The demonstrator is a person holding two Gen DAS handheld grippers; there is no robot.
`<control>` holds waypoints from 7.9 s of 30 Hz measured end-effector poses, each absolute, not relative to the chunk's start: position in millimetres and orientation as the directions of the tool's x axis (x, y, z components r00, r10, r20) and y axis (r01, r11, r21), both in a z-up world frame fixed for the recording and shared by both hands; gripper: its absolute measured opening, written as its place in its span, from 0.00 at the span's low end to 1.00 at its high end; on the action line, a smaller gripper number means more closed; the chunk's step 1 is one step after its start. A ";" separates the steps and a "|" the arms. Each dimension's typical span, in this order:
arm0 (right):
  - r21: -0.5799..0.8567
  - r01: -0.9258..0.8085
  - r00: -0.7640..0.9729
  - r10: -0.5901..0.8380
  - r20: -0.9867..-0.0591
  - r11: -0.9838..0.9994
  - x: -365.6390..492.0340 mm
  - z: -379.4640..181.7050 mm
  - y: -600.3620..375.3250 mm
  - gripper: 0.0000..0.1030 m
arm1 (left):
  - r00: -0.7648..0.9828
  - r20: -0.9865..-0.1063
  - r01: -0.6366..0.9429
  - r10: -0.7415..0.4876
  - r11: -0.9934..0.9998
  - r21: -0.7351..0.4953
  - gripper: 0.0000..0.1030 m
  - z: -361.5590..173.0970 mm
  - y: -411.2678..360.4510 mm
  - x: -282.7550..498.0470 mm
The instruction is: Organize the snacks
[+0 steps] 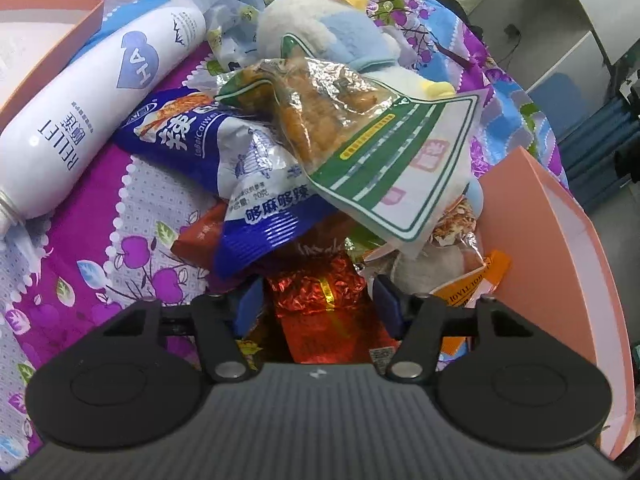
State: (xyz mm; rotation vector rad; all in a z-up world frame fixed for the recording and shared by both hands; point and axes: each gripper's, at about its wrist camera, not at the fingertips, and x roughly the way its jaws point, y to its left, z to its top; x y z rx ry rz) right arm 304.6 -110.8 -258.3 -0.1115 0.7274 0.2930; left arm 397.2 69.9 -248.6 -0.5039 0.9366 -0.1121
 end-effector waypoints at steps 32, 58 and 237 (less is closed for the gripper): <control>0.003 -0.379 0.645 0.267 -0.716 0.925 161.3 -205.7 -122.5 0.13 | 0.645 -0.741 -0.128 -0.187 0.930 -0.345 0.58 -202.9 100.4 180.6; 0.168 -0.195 0.593 0.253 -0.764 0.966 140.2 -211.7 -115.6 0.80 | 0.637 -0.697 -0.090 -0.330 0.866 -0.493 0.70 -239.2 128.5 132.7; 0.109 -0.231 0.772 0.250 -0.584 0.967 72.7 -44.8 -232.5 0.68 | 0.761 -0.596 0.096 -0.256 0.953 -0.287 0.72 -43.0 9.9 64.1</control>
